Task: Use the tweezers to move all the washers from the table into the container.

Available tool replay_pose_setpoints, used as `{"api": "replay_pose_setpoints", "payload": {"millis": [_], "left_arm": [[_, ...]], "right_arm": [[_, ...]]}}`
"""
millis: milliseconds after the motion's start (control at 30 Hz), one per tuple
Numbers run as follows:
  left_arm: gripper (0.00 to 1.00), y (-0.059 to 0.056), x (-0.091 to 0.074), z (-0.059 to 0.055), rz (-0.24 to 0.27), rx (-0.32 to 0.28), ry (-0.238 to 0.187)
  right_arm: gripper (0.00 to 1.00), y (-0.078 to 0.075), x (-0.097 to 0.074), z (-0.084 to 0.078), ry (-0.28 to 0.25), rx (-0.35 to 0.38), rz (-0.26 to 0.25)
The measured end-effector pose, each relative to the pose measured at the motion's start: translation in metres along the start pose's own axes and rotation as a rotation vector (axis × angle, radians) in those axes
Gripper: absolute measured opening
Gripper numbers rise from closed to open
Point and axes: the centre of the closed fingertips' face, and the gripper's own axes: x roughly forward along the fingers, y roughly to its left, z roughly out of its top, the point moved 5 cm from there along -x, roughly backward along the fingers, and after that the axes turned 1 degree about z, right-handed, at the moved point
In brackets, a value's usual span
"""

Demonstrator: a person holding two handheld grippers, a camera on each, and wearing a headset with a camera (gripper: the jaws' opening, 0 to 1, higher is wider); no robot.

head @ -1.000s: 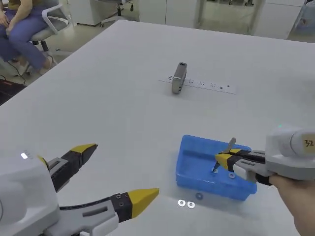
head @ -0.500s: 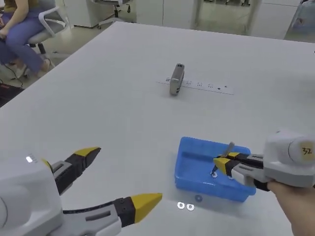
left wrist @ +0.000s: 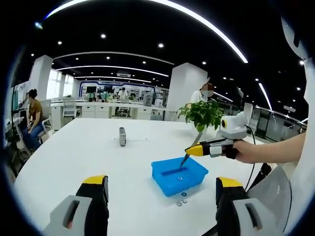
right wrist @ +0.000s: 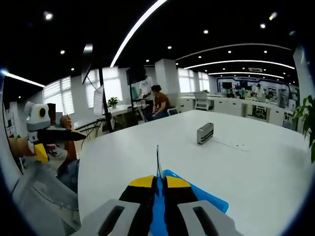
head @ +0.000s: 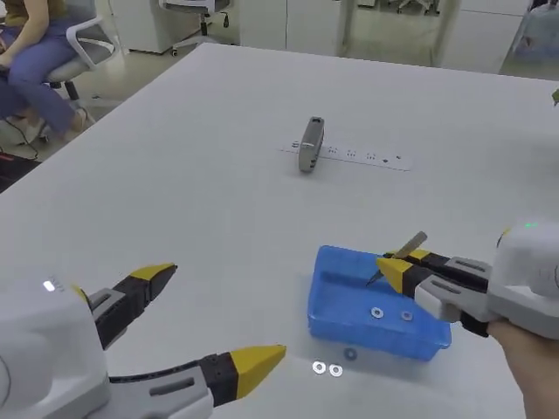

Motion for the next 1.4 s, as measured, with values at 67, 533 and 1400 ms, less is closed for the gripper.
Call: {"api": "replay_pose_setpoints", "payload": {"millis": [67,533,1400], "left_arm": [[0.92,0.0,-0.001,0.002,0.003,0.0,-0.009],[0.92,-0.001,-0.003,0.003,0.003,-0.003,-0.018],[0.92,0.0,-0.003,-0.006,-0.014,-0.003,0.014]], "right_arm": [[0.03,0.011,-0.003,0.005,-0.023,-0.02,0.029],[0.03,0.057,0.005,-0.034,0.063,0.044,0.208],[0.03,0.051,0.015,-0.079,0.244,0.03,0.199]]}}
